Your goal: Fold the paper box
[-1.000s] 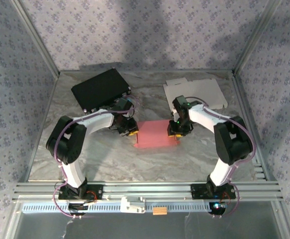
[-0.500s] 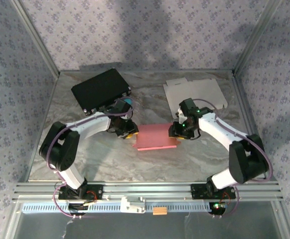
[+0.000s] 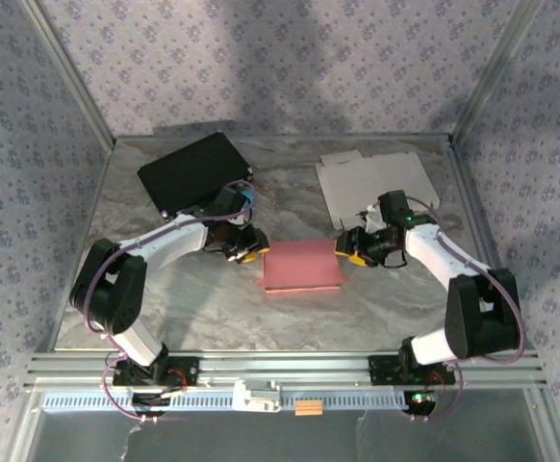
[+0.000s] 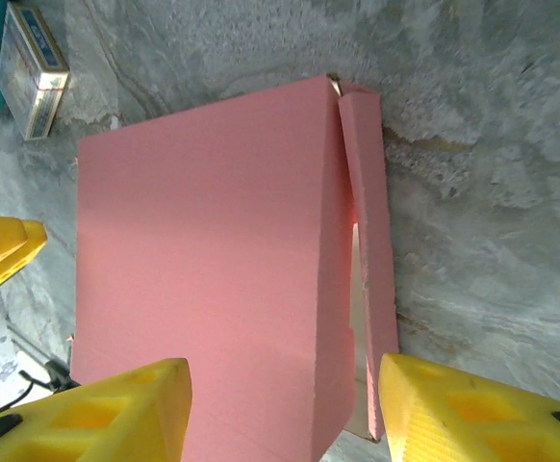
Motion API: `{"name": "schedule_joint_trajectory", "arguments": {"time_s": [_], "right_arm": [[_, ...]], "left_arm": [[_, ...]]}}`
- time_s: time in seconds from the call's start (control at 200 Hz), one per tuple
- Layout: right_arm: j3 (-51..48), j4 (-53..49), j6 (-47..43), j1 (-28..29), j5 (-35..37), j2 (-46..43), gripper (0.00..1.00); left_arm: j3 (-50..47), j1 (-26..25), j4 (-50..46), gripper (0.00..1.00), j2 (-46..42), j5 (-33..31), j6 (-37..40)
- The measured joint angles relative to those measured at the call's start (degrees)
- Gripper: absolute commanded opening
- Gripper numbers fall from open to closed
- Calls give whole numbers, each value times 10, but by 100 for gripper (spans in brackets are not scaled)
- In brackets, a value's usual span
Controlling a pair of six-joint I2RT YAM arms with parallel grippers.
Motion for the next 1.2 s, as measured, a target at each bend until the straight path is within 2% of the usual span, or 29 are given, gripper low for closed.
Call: {"name": "schedule_joint_trajectory", "arguments": {"time_s": [0.35, 0.445, 0.615, 1.059, 1.104, 1.149, 1.199], "right_arm": [[-19, 9, -13, 2, -17, 57, 57], [-19, 16, -16, 7, -17, 76, 57], [-21, 28, -22, 5, -18, 86, 57], [-31, 86, -34, -34, -83, 105, 58], [-35, 90, -34, -34, -87, 108, 59], [-38, 93, -33, -34, -90, 109, 67], [-42, 97, -29, -34, -93, 111, 69]], "left_arm": [[-28, -14, 22, 42, 34, 8, 7], [-34, -16, 33, 38, 35, 9, 7], [-46, -19, 56, 25, 38, 10, 11], [-83, -19, 115, 16, 21, 13, 11], [-87, -18, 121, 14, 19, 13, 11], [-92, -17, 126, 13, 16, 15, 11], [-98, -14, 134, 12, 14, 18, 11]]}}
